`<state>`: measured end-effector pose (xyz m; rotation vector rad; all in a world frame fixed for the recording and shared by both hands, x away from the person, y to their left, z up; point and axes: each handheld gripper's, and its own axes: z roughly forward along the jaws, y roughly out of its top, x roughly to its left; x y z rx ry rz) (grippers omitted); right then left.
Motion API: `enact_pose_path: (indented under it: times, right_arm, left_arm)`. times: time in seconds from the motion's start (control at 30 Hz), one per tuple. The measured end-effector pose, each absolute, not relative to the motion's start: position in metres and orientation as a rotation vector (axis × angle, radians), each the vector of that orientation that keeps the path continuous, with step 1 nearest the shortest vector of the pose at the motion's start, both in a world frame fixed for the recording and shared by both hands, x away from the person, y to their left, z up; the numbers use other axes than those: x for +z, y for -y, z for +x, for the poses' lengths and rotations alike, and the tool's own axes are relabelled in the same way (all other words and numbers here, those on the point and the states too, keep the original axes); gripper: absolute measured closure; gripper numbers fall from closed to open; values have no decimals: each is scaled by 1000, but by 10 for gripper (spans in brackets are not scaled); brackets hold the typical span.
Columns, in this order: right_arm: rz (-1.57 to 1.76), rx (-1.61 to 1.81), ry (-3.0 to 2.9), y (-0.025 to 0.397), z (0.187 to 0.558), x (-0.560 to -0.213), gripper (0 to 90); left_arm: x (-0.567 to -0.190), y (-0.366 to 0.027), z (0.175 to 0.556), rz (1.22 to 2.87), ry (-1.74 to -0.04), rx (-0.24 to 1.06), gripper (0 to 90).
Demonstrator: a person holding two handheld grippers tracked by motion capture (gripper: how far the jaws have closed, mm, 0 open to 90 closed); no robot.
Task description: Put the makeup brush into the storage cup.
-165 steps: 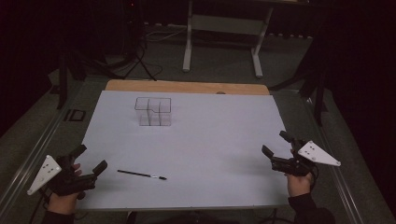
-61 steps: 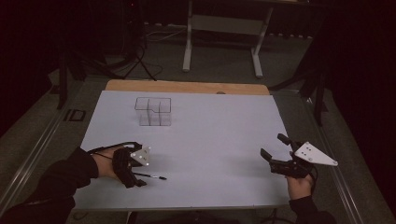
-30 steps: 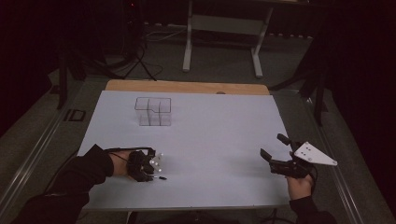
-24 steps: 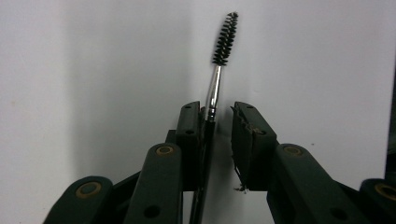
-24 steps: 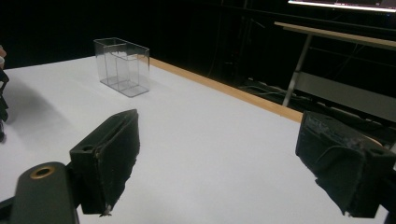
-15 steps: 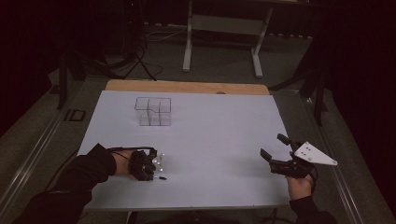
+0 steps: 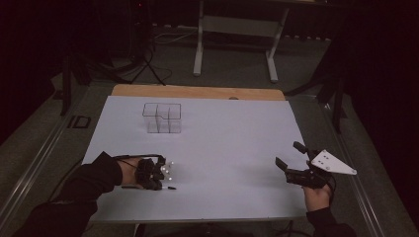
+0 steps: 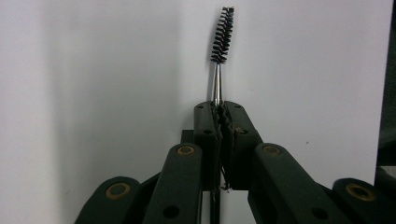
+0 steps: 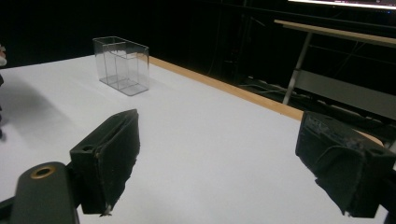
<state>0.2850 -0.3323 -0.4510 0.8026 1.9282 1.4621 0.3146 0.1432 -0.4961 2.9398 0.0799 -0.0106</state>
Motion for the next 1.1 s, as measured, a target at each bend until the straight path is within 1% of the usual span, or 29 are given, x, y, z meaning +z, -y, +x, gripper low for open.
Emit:
enact_pose_path:
  times: [0.13, 0.23, 0.53, 0.67, 0.7, 0.77, 0.8, 0.83, 0.97, 1.0, 1.07, 1.1]
  right_arm:
    - [803, 1463, -1929, 332, 285, -451, 134]
    - [801, 1465, -1928, 332, 285, -451, 134]
    - [800, 1462, -1931, 331, 285, -451, 134]
    - [799, 1464, -1932, 331, 285, -451, 134]
    - [799, 1463, -1932, 331, 285, -451, 134]
    - [802, 1465, -1933, 330, 286, -452, 134]
    - [804, 1464, -1936, 330, 286, -452, 134]
    - [805, 1463, -1937, 330, 286, -452, 134]
    - [801, 1464, -1937, 330, 286, -452, 134]
    - [800, 1466, -1936, 330, 285, -452, 134]
    - [800, 1468, -1936, 329, 285, -452, 134]
    - [800, 1468, -1937, 329, 285, -452, 134]
  left_arm:
    - [-482, -157, 321, 2886, -182, 23, 860]
    - [-472, -164, 322, 2833, -244, 16, 860]
    - [-459, -182, 321, 2763, -339, 50, 861]
    - [-452, -190, 320, 2693, -382, 37, 861]
    - [-450, -191, 319, 2686, -381, 63, 861]
    - [-445, -195, 319, 2655, -403, 55, 861]
    - [-443, -197, 319, 2644, -409, 76, 861]
    - [-441, -199, 319, 2633, -418, 58, 861]
    - [-433, -205, 316, 2580, -433, 98, 861]
    - [-431, -207, 317, 2566, -439, 83, 861]
    - [-428, -210, 316, 2534, -453, 108, 861]
    - [-426, -212, 316, 2522, -458, 92, 861]
